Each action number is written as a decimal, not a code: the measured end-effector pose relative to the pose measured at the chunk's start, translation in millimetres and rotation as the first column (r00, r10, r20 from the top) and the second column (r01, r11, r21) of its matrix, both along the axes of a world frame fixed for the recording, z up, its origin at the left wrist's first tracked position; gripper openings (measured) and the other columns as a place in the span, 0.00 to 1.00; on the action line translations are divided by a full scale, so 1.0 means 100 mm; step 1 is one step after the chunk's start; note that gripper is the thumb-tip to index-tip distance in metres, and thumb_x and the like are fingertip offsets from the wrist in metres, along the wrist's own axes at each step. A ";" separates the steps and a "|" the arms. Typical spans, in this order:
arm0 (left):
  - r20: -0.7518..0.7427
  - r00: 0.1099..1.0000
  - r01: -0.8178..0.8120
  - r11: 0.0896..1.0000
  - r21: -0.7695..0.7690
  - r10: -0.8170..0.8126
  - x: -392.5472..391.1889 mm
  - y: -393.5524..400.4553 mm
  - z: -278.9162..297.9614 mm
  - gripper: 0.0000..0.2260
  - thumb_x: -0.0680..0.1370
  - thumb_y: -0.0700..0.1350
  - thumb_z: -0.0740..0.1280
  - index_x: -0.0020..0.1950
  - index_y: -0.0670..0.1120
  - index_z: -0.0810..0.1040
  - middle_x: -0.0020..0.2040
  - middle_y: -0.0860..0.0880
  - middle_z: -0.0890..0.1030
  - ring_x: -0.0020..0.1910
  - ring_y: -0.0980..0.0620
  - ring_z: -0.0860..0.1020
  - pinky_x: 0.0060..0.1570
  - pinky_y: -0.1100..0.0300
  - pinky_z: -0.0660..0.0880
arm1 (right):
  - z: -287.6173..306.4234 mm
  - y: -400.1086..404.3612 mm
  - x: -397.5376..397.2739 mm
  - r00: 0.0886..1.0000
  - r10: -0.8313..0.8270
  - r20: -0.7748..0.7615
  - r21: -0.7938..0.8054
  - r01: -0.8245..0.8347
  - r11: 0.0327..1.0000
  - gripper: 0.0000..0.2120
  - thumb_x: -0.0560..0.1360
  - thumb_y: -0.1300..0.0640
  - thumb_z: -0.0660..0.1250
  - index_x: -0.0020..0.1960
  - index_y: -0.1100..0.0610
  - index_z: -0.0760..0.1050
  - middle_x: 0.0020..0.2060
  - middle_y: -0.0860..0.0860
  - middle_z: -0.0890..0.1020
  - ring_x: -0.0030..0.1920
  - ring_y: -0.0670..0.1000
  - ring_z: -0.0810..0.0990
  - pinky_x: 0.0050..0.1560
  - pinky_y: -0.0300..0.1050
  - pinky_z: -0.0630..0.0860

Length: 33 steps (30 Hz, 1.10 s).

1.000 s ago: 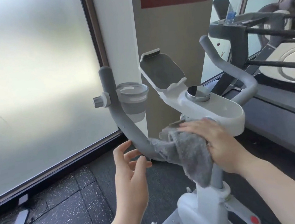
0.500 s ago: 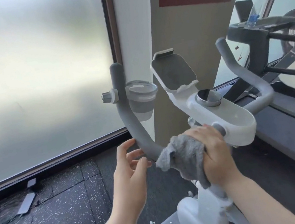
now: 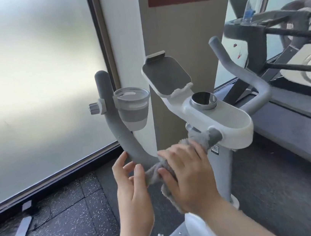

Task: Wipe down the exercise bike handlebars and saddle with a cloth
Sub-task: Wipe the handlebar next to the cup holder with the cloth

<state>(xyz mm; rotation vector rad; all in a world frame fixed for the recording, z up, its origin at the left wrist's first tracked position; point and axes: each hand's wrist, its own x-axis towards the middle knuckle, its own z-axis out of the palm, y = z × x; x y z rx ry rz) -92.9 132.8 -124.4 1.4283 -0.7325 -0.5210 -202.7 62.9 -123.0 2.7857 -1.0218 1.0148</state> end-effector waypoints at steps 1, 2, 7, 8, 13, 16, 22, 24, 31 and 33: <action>0.006 1.000 0.009 1.000 0.001 -0.009 -0.01 -0.01 0.01 0.14 0.81 0.49 0.60 0.66 0.57 0.65 0.56 0.49 0.78 0.45 0.53 0.81 0.50 0.50 0.77 | -0.02 -0.17 -0.14 0.996 0.086 0.013 -0.054 -0.085 0.995 0.17 0.79 0.47 0.56 0.57 0.55 0.79 0.51 0.48 0.81 0.55 0.53 0.77 0.65 0.54 0.67; 0.023 1.000 0.016 1.000 0.015 -0.017 -0.02 -0.02 0.02 0.14 0.82 0.46 0.60 0.66 0.56 0.64 0.56 0.50 0.77 0.43 0.56 0.81 0.49 0.53 0.76 | 0.00 -0.32 -0.26 0.990 0.137 0.023 -0.092 -0.135 0.987 0.16 0.78 0.48 0.58 0.55 0.55 0.80 0.50 0.48 0.81 0.54 0.53 0.78 0.62 0.52 0.69; 0.214 0.975 -0.079 0.995 0.062 0.064 -0.08 -0.07 0.04 0.22 0.79 0.47 0.64 0.70 0.53 0.60 0.67 0.54 0.63 0.65 0.58 0.67 0.66 0.58 0.65 | 0.00 -0.14 0.01 0.935 -0.150 0.322 0.098 0.125 0.987 0.14 0.78 0.53 0.55 0.47 0.57 0.79 0.46 0.50 0.80 0.51 0.55 0.77 0.60 0.52 0.68; 0.323 0.941 -0.114 0.993 0.029 0.098 -0.06 -0.06 0.04 0.22 0.78 0.48 0.64 0.70 0.52 0.62 0.67 0.54 0.63 0.67 0.57 0.64 0.67 0.59 0.61 | -0.04 -0.02 0.08 0.929 -0.180 0.323 0.125 0.147 0.981 0.15 0.79 0.53 0.54 0.50 0.56 0.78 0.49 0.49 0.80 0.55 0.55 0.76 0.64 0.53 0.66; 0.736 0.673 -0.051 0.997 -0.049 0.071 0.09 -0.07 0.02 0.11 0.77 0.48 0.60 0.55 0.50 0.79 0.58 0.54 0.77 0.62 0.51 0.70 0.64 0.58 0.61 | -0.06 -0.49 -0.53 0.980 0.192 -0.044 -0.109 -0.196 0.975 0.18 0.81 0.49 0.56 0.64 0.56 0.76 0.62 0.50 0.77 0.66 0.54 0.73 0.68 0.57 0.65; 0.732 0.676 -0.034 0.996 -0.083 0.085 0.09 -0.12 -0.02 0.11 0.78 0.46 0.59 0.49 0.48 0.82 0.53 0.54 0.80 0.62 0.50 0.71 0.64 0.55 0.64 | -0.02 -0.63 -0.55 0.987 -0.016 0.157 0.039 0.010 0.999 0.21 0.80 0.46 0.53 0.58 0.58 0.78 0.58 0.51 0.79 0.65 0.55 0.73 0.66 0.61 0.65; 0.712 0.695 -0.039 0.994 -0.102 0.100 0.09 -0.17 -0.03 0.10 0.77 0.45 0.60 0.45 0.48 0.82 0.49 0.56 0.79 0.60 0.51 0.69 0.62 0.60 0.63 | -0.05 -0.28 -0.25 0.984 -0.038 0.172 0.022 0.035 0.999 0.15 0.79 0.52 0.56 0.55 0.56 0.78 0.56 0.50 0.80 0.62 0.53 0.74 0.67 0.57 0.65; 0.723 0.685 -0.026 0.995 -0.100 0.091 0.11 -0.16 -0.01 0.10 0.77 0.45 0.61 0.45 0.49 0.82 0.49 0.57 0.79 0.60 0.52 0.69 0.62 0.59 0.64 | 0.04 -0.55 -0.52 0.998 0.052 0.021 -0.009 -0.052 0.999 0.16 0.78 0.48 0.58 0.57 0.55 0.78 0.55 0.49 0.80 0.60 0.53 0.75 0.66 0.54 0.67; 0.684 0.719 -0.031 0.989 -0.147 0.124 0.07 -0.16 -0.05 0.11 0.77 0.44 0.61 0.45 0.46 0.82 0.49 0.54 0.80 0.60 0.52 0.69 0.63 0.68 0.59 | -0.08 0.00 0.13 0.884 -0.343 0.317 0.180 0.299 0.937 0.14 0.78 0.55 0.53 0.53 0.56 0.76 0.55 0.51 0.78 0.64 0.55 0.72 0.68 0.57 0.64; 0.691 0.715 -0.015 0.990 -0.141 0.109 0.10 -0.16 -0.05 0.10 0.76 0.43 0.61 0.46 0.46 0.82 0.49 0.54 0.80 0.60 0.51 0.70 0.62 0.68 0.60 | -0.01 0.14 0.18 0.953 -0.209 0.221 0.118 0.187 0.975 0.13 0.78 0.54 0.54 0.53 0.55 0.76 0.52 0.49 0.79 0.60 0.53 0.73 0.70 0.55 0.62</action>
